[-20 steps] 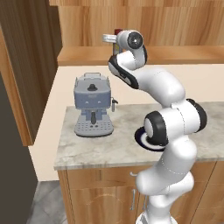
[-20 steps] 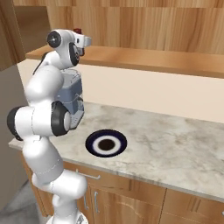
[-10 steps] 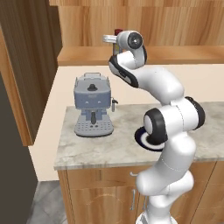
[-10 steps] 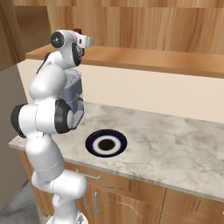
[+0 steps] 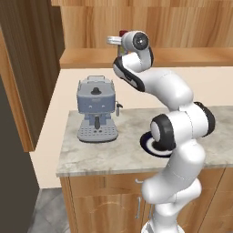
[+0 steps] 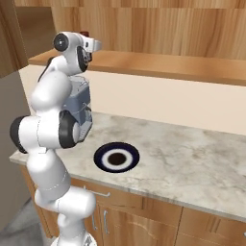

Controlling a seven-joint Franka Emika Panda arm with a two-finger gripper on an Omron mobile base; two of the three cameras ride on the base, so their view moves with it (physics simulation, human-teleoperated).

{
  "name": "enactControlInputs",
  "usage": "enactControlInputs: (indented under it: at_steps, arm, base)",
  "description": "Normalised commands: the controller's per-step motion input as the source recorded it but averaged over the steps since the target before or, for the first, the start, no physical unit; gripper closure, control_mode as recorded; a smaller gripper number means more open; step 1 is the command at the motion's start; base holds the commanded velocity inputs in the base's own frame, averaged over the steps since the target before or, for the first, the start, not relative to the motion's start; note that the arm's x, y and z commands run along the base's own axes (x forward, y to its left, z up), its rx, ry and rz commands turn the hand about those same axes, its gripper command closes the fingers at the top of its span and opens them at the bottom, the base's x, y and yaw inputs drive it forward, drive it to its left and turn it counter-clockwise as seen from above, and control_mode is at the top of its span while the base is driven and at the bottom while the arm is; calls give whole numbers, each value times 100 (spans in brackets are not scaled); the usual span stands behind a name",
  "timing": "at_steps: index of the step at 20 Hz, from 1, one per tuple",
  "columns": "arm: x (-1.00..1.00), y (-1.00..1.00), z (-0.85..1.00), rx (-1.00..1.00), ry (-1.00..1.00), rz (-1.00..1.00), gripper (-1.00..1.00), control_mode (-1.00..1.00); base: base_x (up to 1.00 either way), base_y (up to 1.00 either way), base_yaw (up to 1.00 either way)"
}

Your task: Move the hot dog bun to the plate on the dining table and place the condiment next to that plate. Then navigate to the fridge and take the sausage and place it on the plate as well.

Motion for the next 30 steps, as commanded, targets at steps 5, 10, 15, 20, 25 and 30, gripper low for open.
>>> enactControlInputs:
  at_steps: [5, 10, 15, 20, 25, 30]
  arm:
    - [-63, 3, -9, 0, -2, 0, 100, -100]
    - [-100, 8, 0, 0, -6, -5, 100, -100]
    - [-100, 5, 0, 2, -1, -11, 100, -100]
    - [-100, 0, 1, 3, -1, -20, 100, -100]
    - [-100, 0, 5, 4, -1, -28, 100, -100]
    - [-20, 0, 0, 1, 0, -7, 100, 100]
  base:
    - [0, 0, 0]
    - [0, 0, 0]
    - [0, 0, 0]
    - [0, 0, 0]
    - [0, 0, 0]
    - [-80, 0, -42]
